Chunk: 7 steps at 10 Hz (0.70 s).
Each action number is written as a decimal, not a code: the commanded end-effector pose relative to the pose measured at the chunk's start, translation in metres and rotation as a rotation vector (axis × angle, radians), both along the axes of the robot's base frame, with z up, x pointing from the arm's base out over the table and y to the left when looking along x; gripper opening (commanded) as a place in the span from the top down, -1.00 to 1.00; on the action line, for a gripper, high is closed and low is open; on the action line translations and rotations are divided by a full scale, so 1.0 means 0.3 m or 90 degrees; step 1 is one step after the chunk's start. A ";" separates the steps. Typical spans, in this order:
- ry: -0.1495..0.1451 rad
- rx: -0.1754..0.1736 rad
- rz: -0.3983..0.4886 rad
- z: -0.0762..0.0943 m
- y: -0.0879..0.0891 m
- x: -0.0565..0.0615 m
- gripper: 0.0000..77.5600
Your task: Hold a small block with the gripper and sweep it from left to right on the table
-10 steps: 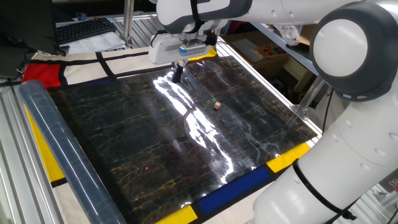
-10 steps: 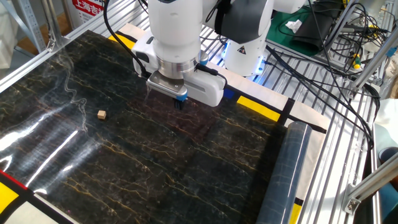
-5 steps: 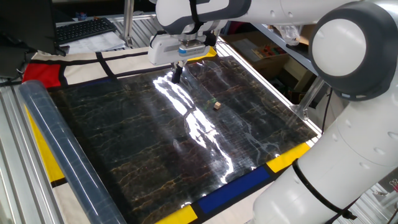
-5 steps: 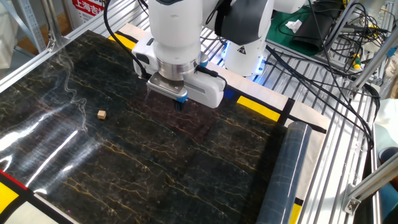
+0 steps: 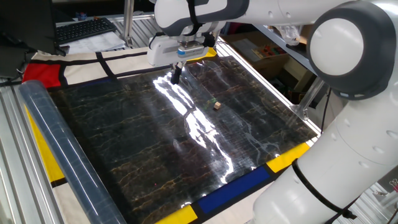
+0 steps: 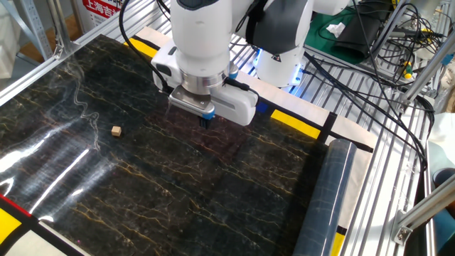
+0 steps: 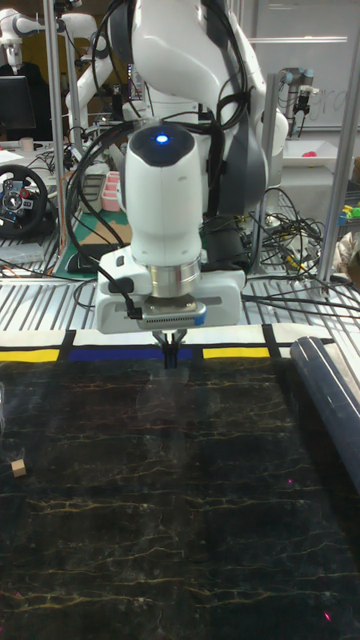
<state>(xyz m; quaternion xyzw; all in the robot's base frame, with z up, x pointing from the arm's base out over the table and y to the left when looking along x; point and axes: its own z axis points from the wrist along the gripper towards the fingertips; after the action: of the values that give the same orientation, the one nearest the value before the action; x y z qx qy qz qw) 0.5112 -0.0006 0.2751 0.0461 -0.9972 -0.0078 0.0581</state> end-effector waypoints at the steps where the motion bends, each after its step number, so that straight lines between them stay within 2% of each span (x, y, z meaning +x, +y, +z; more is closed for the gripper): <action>1: -0.001 -0.017 0.010 -0.021 -0.044 0.004 1.00; 3: -0.007 -0.016 0.024 -0.065 -0.097 0.006 1.00; 4: -0.020 -0.016 0.020 -0.117 -0.139 0.007 1.00; 6: -0.020 -0.018 0.014 -0.170 -0.189 0.005 1.00; 7: -0.019 -0.016 0.028 -0.198 -0.233 0.005 1.00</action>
<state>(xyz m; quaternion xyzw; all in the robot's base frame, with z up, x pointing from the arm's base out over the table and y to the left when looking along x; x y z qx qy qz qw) 0.5121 -0.0503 0.2307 0.0587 -0.9971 0.0059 0.0486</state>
